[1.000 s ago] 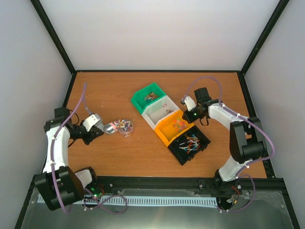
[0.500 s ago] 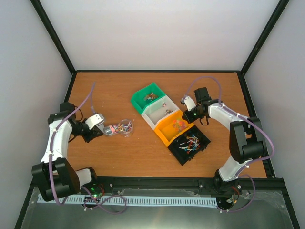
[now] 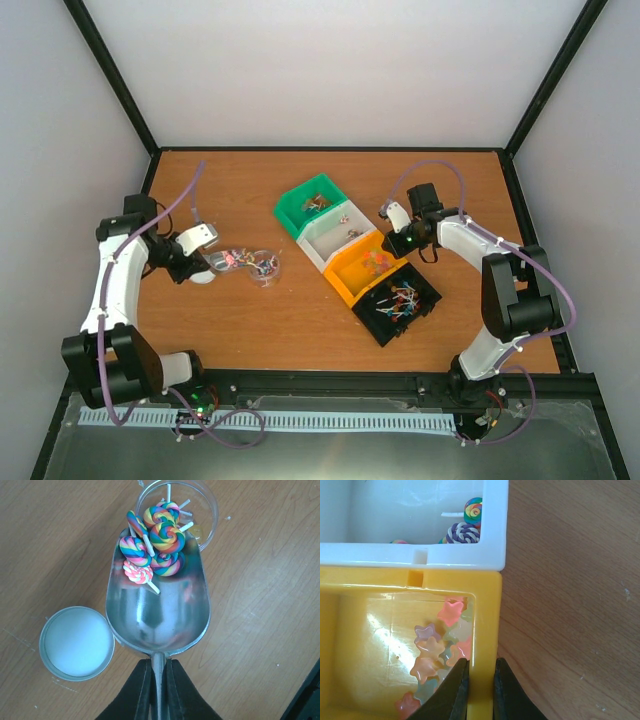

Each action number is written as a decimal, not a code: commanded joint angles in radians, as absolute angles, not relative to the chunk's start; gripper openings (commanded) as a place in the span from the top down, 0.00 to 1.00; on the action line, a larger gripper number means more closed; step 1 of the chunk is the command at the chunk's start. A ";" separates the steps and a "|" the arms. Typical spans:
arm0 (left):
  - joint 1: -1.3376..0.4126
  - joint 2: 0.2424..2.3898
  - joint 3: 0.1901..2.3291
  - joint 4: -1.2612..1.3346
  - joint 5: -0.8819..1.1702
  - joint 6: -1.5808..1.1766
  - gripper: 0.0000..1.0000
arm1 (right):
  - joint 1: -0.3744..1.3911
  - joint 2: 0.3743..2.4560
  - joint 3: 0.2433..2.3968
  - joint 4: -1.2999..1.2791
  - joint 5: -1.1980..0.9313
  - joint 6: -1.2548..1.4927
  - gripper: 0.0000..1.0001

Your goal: Pack the candies

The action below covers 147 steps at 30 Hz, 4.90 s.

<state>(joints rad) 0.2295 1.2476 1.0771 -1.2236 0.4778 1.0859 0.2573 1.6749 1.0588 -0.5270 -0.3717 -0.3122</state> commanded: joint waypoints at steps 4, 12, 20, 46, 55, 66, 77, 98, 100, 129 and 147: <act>0.182 1.251 1.146 -1.292 0.450 1.108 0.99 | 0.266 1.711 1.043 -0.574 -0.374 -0.356 0.97; 0.114 1.259 1.158 -1.263 0.389 1.056 0.99 | 0.266 1.707 1.043 -0.574 -0.374 -0.355 0.97; 0.065 1.294 1.186 -1.272 0.331 1.032 0.99 | 0.265 1.709 1.042 -0.574 -0.374 -0.358 0.97; 0.031 1.104 1.189 -1.150 0.435 1.107 0.99 | 0.264 1.709 1.045 -0.573 -0.391 -0.343 0.97; 0.017 1.047 1.172 -1.106 0.431 1.132 0.99 | 0.263 1.695 1.038 -0.553 -0.426 -0.312 0.97; -0.008 1.218 1.190 -1.221 0.315 1.124 0.99 | 0.263 1.696 1.036 -0.557 -0.426 -0.319 0.97; -0.178 1.294 1.190 -1.211 0.080 1.037 0.99 | 0.263 1.700 1.039 -0.563 -0.426 -0.325 0.97; -0.291 1.303 1.286 -1.247 -0.134 1.046 0.99 | 0.264 1.684 1.030 -0.552 -0.424 -0.318 0.97; -0.292 1.293 1.306 -1.255 -0.108 1.033 0.99 | 0.262 1.681 1.024 -0.537 -0.432 -0.300 0.97; -0.956 1.630 1.627 -1.308 0.148 0.227 0.99 | 0.174 1.599 1.119 -0.674 -0.570 -0.273 0.27; -1.039 1.922 1.743 -1.302 -0.223 0.168 0.99 | 0.150 1.572 1.014 -0.887 -0.562 -0.481 0.56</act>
